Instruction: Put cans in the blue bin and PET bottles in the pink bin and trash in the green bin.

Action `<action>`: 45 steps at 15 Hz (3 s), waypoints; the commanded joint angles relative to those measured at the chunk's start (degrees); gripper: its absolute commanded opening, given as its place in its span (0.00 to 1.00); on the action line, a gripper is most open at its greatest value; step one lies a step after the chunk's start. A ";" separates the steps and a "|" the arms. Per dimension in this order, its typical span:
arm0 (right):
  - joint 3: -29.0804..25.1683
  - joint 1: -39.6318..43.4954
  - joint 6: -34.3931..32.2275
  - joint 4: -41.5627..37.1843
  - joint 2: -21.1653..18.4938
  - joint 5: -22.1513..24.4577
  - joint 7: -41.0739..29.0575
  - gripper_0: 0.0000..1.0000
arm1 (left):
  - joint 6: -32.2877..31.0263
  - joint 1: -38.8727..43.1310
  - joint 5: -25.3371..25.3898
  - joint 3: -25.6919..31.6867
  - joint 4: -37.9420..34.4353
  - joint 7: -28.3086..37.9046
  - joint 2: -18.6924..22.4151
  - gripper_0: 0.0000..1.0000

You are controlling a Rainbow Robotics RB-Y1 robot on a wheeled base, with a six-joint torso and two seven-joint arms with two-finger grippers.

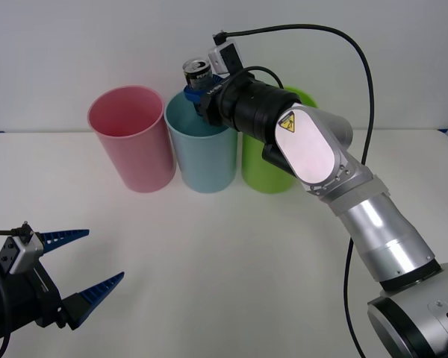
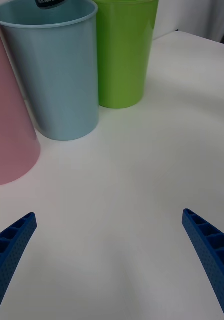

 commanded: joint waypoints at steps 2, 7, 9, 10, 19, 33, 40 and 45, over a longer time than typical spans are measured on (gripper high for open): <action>0.42 -0.01 0.02 0.58 -0.01 0.12 -0.49 0.00 | 0.00 0.00 0.00 0.00 0.00 0.00 0.00 1.00; 0.59 -0.01 0.02 0.58 -0.01 0.21 -0.57 0.92 | 0.00 0.00 0.00 0.00 0.00 0.00 0.00 1.00; 0.59 -0.01 -0.07 0.67 -0.10 0.21 -0.66 0.96 | 0.00 0.00 0.00 0.00 0.00 0.00 0.00 1.00; 0.59 -0.01 0.02 0.58 -0.10 0.21 -0.57 0.96 | 0.00 0.00 0.00 0.00 0.00 0.00 0.00 1.00; 0.06 0.08 0.02 -2.23 -1.68 -3.84 -0.31 0.97 | 0.00 0.00 0.00 0.00 0.00 0.00 0.00 1.00; -11.36 32.51 -10.88 -43.19 -22.16 -30.12 3.12 1.00 | 0.00 0.00 0.00 0.00 0.00 0.00 0.00 1.00; -22.87 51.49 -22.22 -47.14 -17.41 -41.81 21.14 1.00 | 0.00 0.00 0.00 0.00 0.00 0.00 0.00 1.00; -30.26 60.63 -30.22 -47.14 -12.93 -42.95 30.10 1.00 | 0.00 0.00 0.00 0.00 0.00 0.00 0.00 1.00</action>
